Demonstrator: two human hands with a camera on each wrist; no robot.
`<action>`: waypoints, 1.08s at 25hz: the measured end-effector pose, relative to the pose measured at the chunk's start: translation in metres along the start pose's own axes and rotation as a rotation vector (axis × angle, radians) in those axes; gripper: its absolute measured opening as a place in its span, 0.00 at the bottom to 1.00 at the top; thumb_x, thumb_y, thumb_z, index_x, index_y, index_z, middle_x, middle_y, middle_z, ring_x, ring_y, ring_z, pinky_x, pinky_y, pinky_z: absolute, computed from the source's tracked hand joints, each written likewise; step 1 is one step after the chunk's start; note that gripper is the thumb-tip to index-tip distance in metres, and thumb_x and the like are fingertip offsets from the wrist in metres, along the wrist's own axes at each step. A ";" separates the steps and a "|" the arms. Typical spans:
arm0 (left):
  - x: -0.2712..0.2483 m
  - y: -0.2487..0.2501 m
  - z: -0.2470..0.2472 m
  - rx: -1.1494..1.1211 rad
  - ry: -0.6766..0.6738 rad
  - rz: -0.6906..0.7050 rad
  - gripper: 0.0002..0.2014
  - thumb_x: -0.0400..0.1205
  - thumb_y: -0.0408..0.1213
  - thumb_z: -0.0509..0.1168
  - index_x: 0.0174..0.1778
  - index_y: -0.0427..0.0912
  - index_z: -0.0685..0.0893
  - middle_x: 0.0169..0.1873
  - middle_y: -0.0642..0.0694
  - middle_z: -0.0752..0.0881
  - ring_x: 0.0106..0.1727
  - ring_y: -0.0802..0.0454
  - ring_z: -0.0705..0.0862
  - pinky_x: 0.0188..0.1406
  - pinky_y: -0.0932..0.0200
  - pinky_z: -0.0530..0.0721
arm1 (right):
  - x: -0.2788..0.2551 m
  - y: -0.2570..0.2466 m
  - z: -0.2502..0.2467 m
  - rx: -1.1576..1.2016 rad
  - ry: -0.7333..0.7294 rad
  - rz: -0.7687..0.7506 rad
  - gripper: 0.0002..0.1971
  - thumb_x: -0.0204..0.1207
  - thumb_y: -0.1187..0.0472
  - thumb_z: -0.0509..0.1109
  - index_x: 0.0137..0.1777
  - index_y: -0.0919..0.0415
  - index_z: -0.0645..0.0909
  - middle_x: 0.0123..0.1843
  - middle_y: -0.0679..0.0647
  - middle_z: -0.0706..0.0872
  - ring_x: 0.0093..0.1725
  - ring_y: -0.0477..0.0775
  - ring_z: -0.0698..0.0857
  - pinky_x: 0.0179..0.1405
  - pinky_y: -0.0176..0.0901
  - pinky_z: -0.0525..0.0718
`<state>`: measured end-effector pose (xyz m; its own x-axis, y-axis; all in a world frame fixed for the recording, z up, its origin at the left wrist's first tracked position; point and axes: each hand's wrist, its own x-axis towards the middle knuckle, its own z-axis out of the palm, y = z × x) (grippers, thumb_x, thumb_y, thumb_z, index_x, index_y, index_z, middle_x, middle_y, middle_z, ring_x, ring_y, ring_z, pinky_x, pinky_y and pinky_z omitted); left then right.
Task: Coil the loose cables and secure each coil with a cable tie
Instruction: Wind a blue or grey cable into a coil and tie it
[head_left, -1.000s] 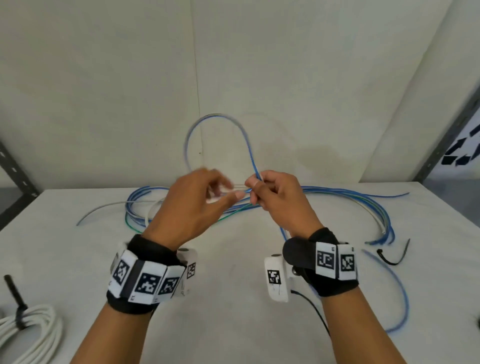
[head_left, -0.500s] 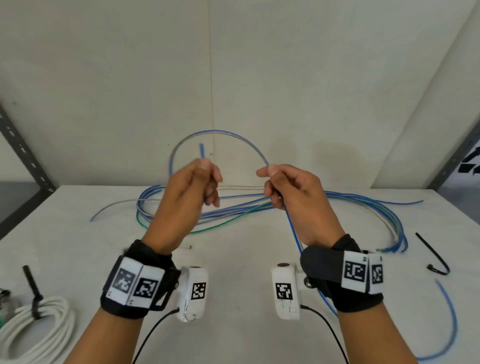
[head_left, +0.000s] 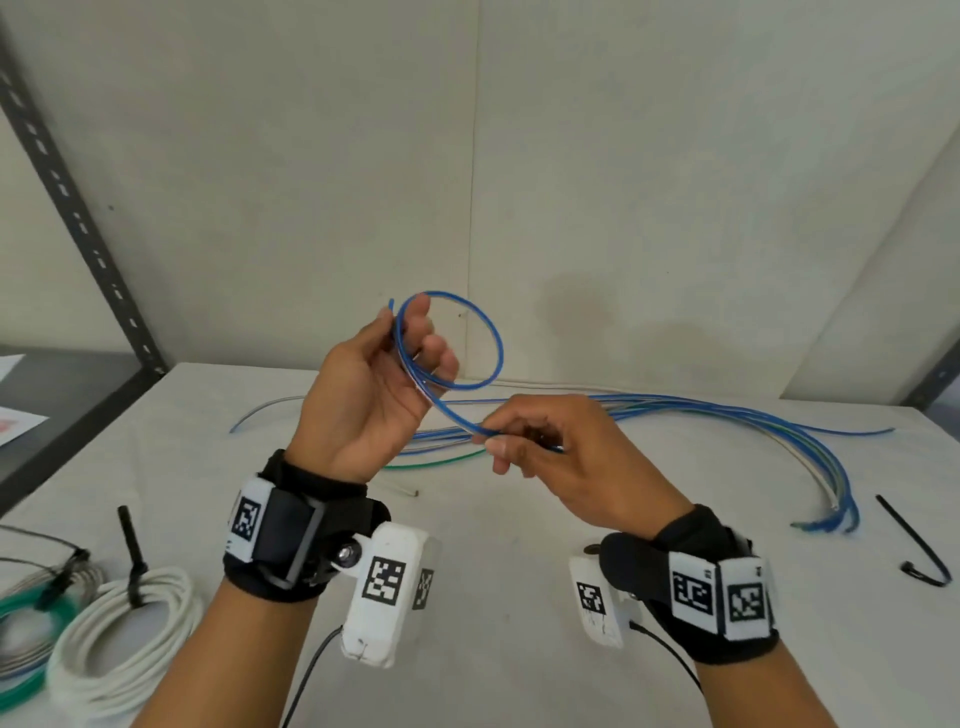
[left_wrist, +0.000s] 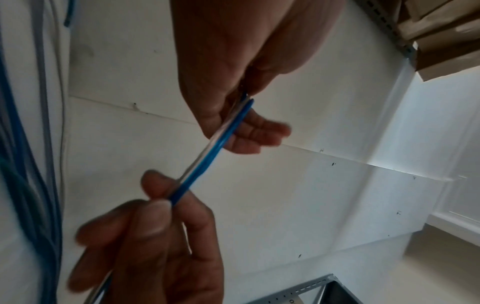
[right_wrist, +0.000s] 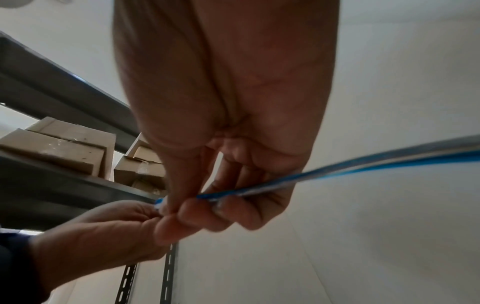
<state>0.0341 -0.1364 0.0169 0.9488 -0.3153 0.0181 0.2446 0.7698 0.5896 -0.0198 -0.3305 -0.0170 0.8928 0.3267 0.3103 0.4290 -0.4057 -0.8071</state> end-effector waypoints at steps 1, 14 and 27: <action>0.000 0.003 -0.001 -0.007 0.010 0.006 0.18 0.92 0.39 0.51 0.53 0.38 0.86 0.26 0.54 0.81 0.25 0.58 0.81 0.32 0.63 0.85 | -0.001 0.000 -0.003 -0.003 -0.028 0.013 0.05 0.83 0.62 0.72 0.53 0.60 0.89 0.37 0.52 0.90 0.36 0.46 0.85 0.39 0.39 0.82; -0.007 0.008 0.005 0.081 -0.233 0.217 0.18 0.93 0.45 0.47 0.43 0.45 0.76 0.23 0.54 0.76 0.23 0.57 0.71 0.30 0.64 0.77 | -0.010 0.005 -0.044 -0.247 -0.008 0.110 0.22 0.87 0.47 0.60 0.30 0.40 0.83 0.29 0.44 0.84 0.33 0.47 0.85 0.31 0.45 0.69; -0.009 0.044 -0.018 -0.231 -0.555 -0.037 0.16 0.94 0.39 0.48 0.46 0.36 0.74 0.22 0.46 0.65 0.22 0.50 0.61 0.25 0.55 0.65 | -0.013 0.017 -0.062 -0.128 0.006 0.281 0.39 0.66 0.16 0.57 0.24 0.53 0.85 0.28 0.53 0.79 0.35 0.47 0.83 0.58 0.47 0.85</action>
<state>0.0401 -0.0894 0.0278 0.7078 -0.5393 0.4563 0.3719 0.8336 0.4083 -0.0155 -0.3947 -0.0035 0.9796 0.1813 0.0873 0.1786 -0.5840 -0.7918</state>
